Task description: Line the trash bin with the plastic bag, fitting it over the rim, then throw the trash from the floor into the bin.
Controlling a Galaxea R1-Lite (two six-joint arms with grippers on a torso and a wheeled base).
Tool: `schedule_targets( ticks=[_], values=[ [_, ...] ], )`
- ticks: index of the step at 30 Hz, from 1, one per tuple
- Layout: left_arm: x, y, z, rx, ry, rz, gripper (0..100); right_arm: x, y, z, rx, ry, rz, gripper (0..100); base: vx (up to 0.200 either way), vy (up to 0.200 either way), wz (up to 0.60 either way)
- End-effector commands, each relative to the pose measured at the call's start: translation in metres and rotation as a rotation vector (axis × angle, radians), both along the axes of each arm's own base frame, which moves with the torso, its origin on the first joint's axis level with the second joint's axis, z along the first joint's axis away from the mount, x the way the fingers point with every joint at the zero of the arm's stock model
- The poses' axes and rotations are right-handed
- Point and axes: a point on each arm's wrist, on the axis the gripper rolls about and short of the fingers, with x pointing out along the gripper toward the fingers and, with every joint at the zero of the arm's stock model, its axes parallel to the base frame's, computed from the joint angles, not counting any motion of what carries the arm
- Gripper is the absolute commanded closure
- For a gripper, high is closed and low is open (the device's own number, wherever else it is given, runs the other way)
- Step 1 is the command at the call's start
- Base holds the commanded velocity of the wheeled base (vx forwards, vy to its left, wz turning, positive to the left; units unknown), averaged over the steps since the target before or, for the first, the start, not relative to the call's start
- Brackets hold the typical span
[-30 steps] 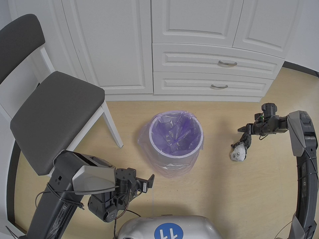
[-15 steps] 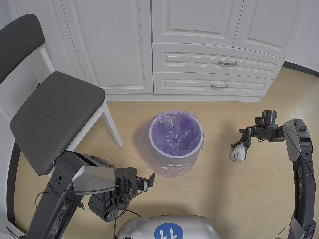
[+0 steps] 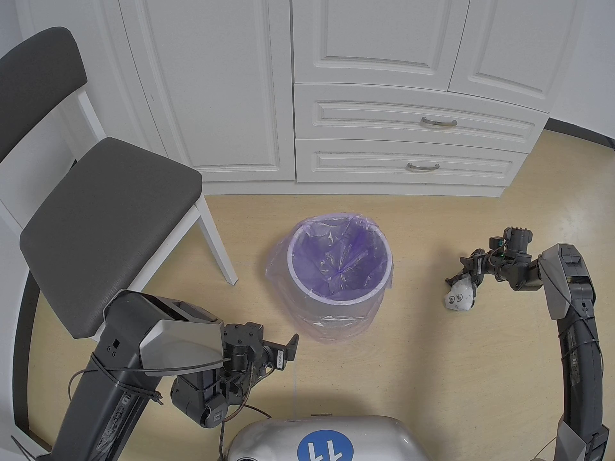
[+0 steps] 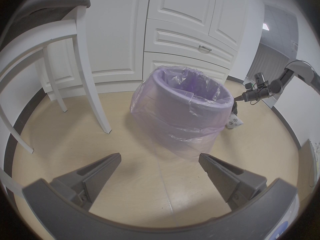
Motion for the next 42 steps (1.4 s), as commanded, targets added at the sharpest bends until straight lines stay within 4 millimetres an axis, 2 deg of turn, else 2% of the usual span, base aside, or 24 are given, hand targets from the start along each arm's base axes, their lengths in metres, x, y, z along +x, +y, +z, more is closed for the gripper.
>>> schedule_targets(
  ticks=[1,14,15,25,31,34,36,37,38,40,41,42],
  values=[
    [0.000,0.000,0.000,0.001,0.001,0.001,0,-0.001,-0.001,-0.012,0.004,0.019,0.000,0,0.000,0.000,0.00],
    [-0.001,0.000,-0.001,0.003,0.001,0.000,0,-0.004,-0.001,-0.029,0.010,0.048,0.007,0,0.000,0.000,0.00],
    [-0.001,0.000,-0.001,0.003,0.001,0.000,0,-0.004,-0.002,-0.029,0.008,0.049,0.008,100,0.000,0.000,0.00],
    [-0.001,0.000,-0.001,0.003,0.001,-0.001,0,-0.004,-0.003,-0.026,-0.012,0.034,0.025,100,0.000,0.000,0.00],
    [-0.001,0.000,-0.001,0.003,0.001,-0.001,0,-0.001,-0.010,-0.018,-0.055,-0.057,0.041,100,0.000,0.000,0.00],
    [-0.001,0.000,-0.001,0.005,0.000,0.001,0,0.001,-0.010,0.005,-0.065,-0.103,0.037,100,0.000,0.000,0.00],
    [-0.001,0.000,-0.001,0.005,0.001,-0.001,0,0.001,-0.010,0.006,-0.065,-0.104,0.037,100,0.000,0.000,0.00],
    [-0.001,0.000,-0.001,0.005,0.000,0.001,0,0.003,-0.011,0.027,-0.076,-0.144,0.035,100,0.000,0.000,0.00],
    [0.000,0.000,0.000,0.004,-0.001,0.001,0,0.000,-0.012,0.030,-0.078,-0.138,0.033,100,0.000,0.000,0.00],
    [-0.001,0.000,0.000,0.005,-0.001,-0.002,0,-0.017,-0.021,0.021,-0.072,-0.091,0.015,100,0.000,0.000,0.00],
    [-0.001,0.000,0.000,0.005,-0.001,-0.002,0,-0.017,-0.021,0.021,-0.072,-0.091,0.015,100,0.000,0.000,0.00],
    [0.000,-0.001,0.000,-0.003,0.001,-0.005,0,-0.026,-0.036,0.021,-0.076,-0.109,-0.001,100,0.000,0.000,0.00]
  ],
)
